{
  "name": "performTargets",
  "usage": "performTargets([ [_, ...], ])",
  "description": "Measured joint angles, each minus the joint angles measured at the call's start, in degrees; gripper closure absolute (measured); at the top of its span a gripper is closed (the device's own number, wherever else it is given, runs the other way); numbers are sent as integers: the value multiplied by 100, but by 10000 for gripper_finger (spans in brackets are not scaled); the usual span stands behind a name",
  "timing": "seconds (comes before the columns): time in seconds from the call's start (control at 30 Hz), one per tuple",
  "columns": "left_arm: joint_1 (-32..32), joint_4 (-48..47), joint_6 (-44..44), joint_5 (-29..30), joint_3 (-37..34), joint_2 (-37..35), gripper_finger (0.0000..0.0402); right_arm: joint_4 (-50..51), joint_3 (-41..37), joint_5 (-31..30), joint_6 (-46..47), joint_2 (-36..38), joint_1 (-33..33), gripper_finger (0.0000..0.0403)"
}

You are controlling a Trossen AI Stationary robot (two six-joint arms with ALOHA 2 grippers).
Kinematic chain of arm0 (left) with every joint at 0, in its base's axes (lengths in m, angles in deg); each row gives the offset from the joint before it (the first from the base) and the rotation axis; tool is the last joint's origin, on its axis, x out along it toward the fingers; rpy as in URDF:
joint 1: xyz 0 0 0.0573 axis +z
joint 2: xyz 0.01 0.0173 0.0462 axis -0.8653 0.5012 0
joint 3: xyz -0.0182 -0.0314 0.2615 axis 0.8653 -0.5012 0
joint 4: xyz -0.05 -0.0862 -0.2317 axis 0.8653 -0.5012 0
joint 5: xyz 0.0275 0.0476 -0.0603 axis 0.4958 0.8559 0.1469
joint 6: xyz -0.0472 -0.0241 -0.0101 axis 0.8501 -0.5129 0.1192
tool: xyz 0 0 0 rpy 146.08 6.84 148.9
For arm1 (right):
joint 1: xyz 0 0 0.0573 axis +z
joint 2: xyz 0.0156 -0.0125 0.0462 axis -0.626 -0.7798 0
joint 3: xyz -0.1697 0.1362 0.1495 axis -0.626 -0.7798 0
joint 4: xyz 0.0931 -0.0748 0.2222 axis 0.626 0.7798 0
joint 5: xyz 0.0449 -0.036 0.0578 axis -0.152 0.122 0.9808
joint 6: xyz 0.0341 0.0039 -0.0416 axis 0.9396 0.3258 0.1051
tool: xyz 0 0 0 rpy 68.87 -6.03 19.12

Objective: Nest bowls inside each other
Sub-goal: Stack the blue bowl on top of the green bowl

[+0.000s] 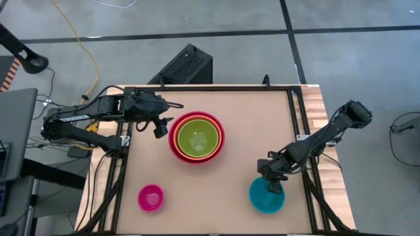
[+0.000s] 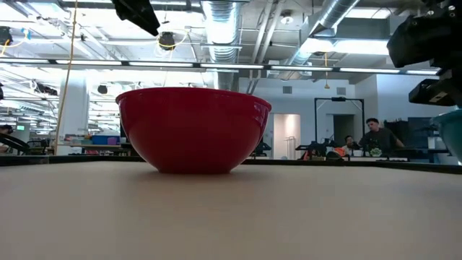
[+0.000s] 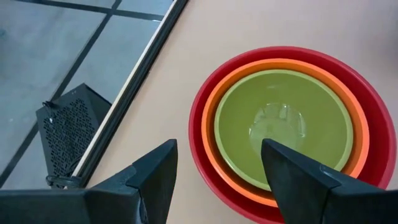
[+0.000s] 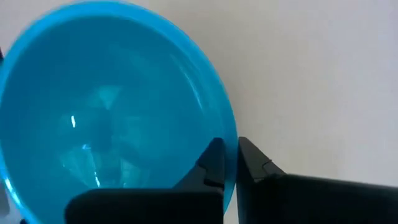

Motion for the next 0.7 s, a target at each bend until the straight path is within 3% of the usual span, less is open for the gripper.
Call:
performTargets([
  [0.37, -1, 1, -52, 2, 1, 0, 180, -296, 0, -12, 86, 0, -56, 399],
  [0.7, -1, 1, -52, 7, 2, 2, 180, -476, 181, -23, -26, 465, -688, 402],
])
